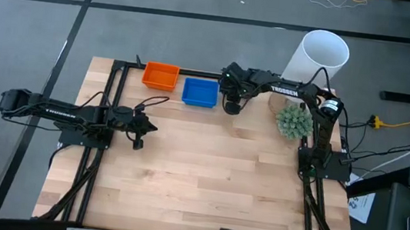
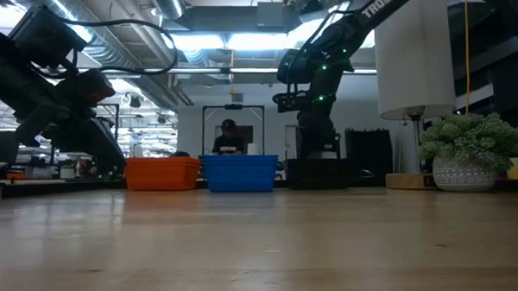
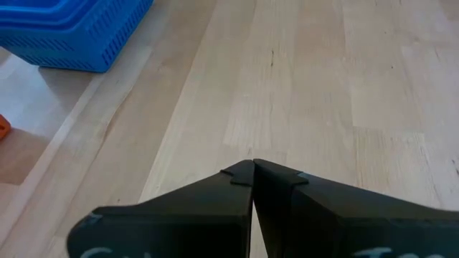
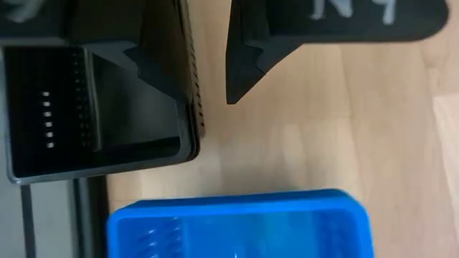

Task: Stack baskets by color
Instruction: Stack the bottom black bin on the top black bin, then adjust the bins

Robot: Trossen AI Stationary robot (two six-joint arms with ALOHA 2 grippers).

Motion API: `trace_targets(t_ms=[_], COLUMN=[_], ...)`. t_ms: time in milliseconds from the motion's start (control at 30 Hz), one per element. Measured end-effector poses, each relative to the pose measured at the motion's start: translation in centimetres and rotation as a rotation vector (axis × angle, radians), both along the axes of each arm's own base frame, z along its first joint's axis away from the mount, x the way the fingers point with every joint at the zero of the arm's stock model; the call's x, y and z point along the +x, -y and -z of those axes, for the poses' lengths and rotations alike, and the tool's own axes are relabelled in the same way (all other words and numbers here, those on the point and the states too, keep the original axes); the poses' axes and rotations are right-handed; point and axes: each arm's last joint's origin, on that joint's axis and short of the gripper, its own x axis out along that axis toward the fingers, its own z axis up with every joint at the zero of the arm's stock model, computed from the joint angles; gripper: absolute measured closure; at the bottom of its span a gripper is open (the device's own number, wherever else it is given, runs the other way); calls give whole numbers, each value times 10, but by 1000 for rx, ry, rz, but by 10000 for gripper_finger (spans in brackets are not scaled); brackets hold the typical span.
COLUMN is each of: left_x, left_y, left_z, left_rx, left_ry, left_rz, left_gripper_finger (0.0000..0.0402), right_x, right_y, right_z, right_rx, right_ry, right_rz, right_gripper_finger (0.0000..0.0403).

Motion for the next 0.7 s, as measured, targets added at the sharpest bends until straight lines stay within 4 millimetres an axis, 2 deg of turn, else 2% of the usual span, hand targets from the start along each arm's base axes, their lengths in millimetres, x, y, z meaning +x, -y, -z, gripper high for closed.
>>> trace_targets(t_ms=[267,367,467,600,700], left_x=[0,0,0,0,0], left_y=[0,0,0,0,0], left_z=[0,0,0,0,0], left_rx=[0,0,0,0,0], left_ry=[0,0,0,0,0], left_rz=[-1,0,0,-1,-1], left_gripper_finger=[401,401,401,401,401], right_x=[-1,1,7,14,23], right_y=[0,-10,-29,-68,-96], right_z=[0,1,2,4,4], right_rx=[3,52,159,349,382], right_ry=[-4,-16,-2,-28,-32], right_rz=[2,-4,-51,-180,-263], right_gripper_finger=[313,313,313,313,313])
